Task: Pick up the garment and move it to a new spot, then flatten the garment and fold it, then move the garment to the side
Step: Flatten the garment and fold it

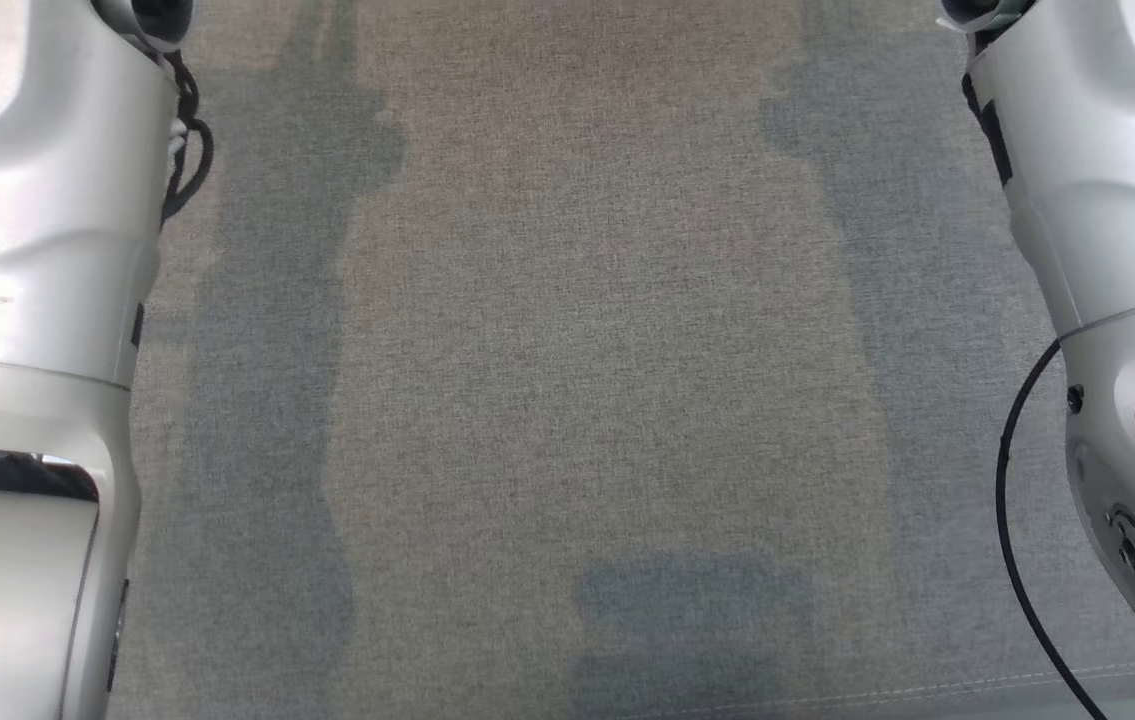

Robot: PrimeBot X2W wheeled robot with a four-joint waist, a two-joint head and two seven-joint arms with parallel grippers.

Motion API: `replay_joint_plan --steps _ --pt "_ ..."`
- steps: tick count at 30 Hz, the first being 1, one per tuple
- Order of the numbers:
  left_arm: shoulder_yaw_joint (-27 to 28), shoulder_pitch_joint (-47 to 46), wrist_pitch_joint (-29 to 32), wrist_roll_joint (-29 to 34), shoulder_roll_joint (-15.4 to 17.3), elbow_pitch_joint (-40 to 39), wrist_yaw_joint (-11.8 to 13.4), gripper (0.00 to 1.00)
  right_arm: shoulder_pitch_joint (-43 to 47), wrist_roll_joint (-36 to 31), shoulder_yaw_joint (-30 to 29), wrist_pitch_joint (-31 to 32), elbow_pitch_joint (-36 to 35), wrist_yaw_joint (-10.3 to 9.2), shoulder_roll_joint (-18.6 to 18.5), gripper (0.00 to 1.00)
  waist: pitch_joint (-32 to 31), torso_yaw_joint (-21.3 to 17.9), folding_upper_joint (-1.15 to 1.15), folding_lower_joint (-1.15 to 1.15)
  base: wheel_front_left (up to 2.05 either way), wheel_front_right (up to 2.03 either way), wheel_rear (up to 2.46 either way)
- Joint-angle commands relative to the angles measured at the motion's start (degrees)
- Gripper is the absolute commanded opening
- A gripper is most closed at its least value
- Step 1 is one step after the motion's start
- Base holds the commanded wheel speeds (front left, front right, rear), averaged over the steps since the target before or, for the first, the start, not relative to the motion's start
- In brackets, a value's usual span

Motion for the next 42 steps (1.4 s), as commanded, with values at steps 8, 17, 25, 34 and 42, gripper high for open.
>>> replay_joint_plan --steps 8,17,25,34,42 --pt "2.2 11.7 -0.5 -5.9 -3.7 6.8 -1.6 0.00 10.5 4.2 4.7 -0.6 4.4 -0.04 -0.4 0.00 1.9 1.4 0.00 -0.01 0.00 0.00 0.00" --pt "2.8 29.4 -0.5 -5.5 -4.4 -2.7 -1.6 0.00 30.2 8.7 7.4 -0.6 -7.5 -0.04 -2.2 0.00 0.0 1.2 0.00 -0.01 0.00 0.00 0.00" --pt "2.6 49.5 -0.5 -2.9 -3.2 -18.4 -1.6 0.00 52.1 6.7 5.3 -0.6 -26.3 -0.04 -3.9 0.00 -5.4 0.9 0.00 -0.01 0.00 0.00 0.00" --pt "1.6 69.2 1.6 0.1 0.5 -35.4 2.2 0.00 70.2 1.9 0.5 -0.6 -39.4 -0.07 -4.1 0.00 -11.9 0.3 0.00 -0.01 0.00 0.00 0.00" --pt "0.4 83.9 8.7 0.9 2.4 -51.7 9.1 0.00 82.4 -1.5 -2.1 2.7 -46.3 -0.07 -3.0 0.00 -16.1 1.3 0.00 -0.01 0.00 0.00 0.00"
